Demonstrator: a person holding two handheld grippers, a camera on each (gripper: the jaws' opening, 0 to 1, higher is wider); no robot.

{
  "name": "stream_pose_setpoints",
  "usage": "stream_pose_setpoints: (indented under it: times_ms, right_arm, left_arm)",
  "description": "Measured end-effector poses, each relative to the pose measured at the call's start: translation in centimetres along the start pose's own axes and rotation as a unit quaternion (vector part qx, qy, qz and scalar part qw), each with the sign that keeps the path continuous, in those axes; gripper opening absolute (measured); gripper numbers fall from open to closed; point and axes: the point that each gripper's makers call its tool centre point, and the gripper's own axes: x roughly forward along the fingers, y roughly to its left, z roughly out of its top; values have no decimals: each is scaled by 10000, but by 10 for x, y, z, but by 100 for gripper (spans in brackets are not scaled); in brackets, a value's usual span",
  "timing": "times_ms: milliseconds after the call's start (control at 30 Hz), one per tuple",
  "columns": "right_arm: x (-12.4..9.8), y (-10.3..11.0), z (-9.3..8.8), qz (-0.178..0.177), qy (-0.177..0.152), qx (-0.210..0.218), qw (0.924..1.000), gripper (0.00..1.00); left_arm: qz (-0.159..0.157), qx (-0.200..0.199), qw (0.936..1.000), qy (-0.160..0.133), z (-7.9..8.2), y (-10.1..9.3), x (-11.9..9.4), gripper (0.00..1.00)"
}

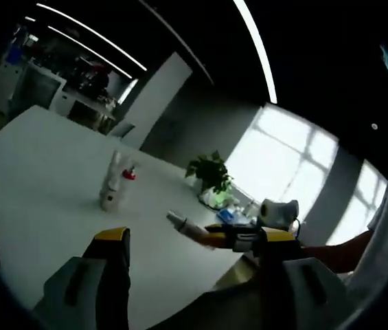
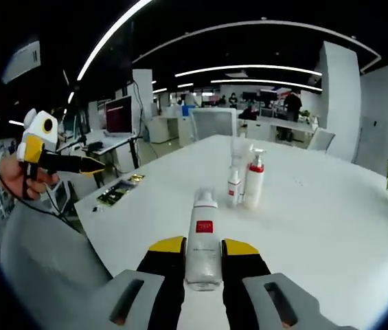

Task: Arrange the skincare products in the storage area until every visible bottle or jar stands upright without overlapping.

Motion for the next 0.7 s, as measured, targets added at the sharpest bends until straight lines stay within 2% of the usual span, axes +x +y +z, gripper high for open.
stream_pose_setpoints:
  times_ms: [133, 167, 200, 233, 267, 333, 367, 433, 500, 533, 600, 700]
  right_arm:
    - [0, 4, 5, 98, -141, -6, 9999, 11]
    - [-3, 8, 7, 221, -173, -58, 9996, 0]
    - [-6, 9, 7, 201, -208, 180, 9994, 0]
    - [-7, 12, 10, 327, -219, 58, 9992, 0]
    - [-8, 12, 9, 305, -213, 3, 9993, 0]
    - [-5, 16, -1, 459, -9, -150, 9988, 0]
    - [0, 15, -6, 439, 83, 78, 9990, 0]
    - [3, 14, -4, 536, 63, 120, 9985, 0]
    - [5, 8, 0, 550, -2, 179, 9983, 0]
    - [7, 6, -2, 609, 78, 160, 9980, 0]
    - [9, 4, -4, 767, 139, 178, 9968, 0]
    - [12, 3, -11, 1036, 241, 317, 9938, 0]
  left_arm:
    - [155, 69, 9997, 190, -13, 4, 0, 70]
    - [188, 89, 9996, 216, -16, 4, 1, 69]
    - [233, 109, 9993, 287, -21, 3, 1, 69]
    - [236, 119, 9991, 325, -24, 3, 2, 68]
    - [223, 131, 9991, 336, -27, 0, 3, 68]
    - [237, 136, 9988, 396, -34, -2, 4, 67]
    - [277, 107, 9984, 488, -39, -2, 5, 66]
    - [384, 337, 9973, 525, -44, -1, 5, 67]
    - [455, 350, 9966, 582, -50, -1, 4, 65]
    - [656, 449, 9941, 743, -55, 7, 2, 65]
    - [790, 504, 9929, 731, -55, 14, 2, 65]
    - [1023, 367, 9914, 728, -52, 30, -1, 62]
